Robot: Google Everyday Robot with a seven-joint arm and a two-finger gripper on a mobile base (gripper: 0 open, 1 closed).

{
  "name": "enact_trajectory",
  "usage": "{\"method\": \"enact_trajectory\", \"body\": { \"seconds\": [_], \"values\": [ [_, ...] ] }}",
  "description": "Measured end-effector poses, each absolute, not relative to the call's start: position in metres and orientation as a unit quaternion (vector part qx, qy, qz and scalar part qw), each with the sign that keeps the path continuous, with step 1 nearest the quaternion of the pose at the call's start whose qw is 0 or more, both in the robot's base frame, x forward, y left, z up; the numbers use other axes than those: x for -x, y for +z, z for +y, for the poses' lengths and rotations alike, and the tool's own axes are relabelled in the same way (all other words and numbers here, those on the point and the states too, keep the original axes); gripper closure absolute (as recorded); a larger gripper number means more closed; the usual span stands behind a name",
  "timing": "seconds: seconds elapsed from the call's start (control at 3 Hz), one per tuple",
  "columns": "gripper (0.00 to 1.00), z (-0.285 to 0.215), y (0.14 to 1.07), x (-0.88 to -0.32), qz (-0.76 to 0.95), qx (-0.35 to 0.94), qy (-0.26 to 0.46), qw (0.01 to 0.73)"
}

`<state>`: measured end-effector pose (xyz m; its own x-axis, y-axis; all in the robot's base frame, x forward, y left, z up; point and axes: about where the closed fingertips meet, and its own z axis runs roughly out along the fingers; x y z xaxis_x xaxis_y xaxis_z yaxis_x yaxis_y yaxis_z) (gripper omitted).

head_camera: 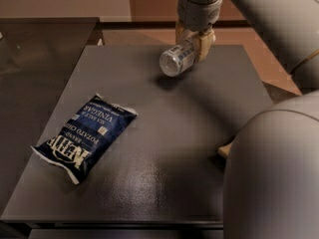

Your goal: Pick blue plastic bottle

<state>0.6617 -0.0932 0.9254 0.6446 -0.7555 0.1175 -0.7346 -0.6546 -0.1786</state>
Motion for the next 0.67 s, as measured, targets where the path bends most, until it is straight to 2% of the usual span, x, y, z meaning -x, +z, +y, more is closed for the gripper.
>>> {"method": "enact_trajectory", "body": {
  "seconds": [0.33, 0.67],
  "values": [
    [1.0, -0.1007, 0.9678, -0.6491, 0.395, 0.908, -0.115, 0.085],
    [1.0, -0.1007, 0.9678, -0.6491, 0.395, 0.908, -0.115, 0.085]
  ]
}}
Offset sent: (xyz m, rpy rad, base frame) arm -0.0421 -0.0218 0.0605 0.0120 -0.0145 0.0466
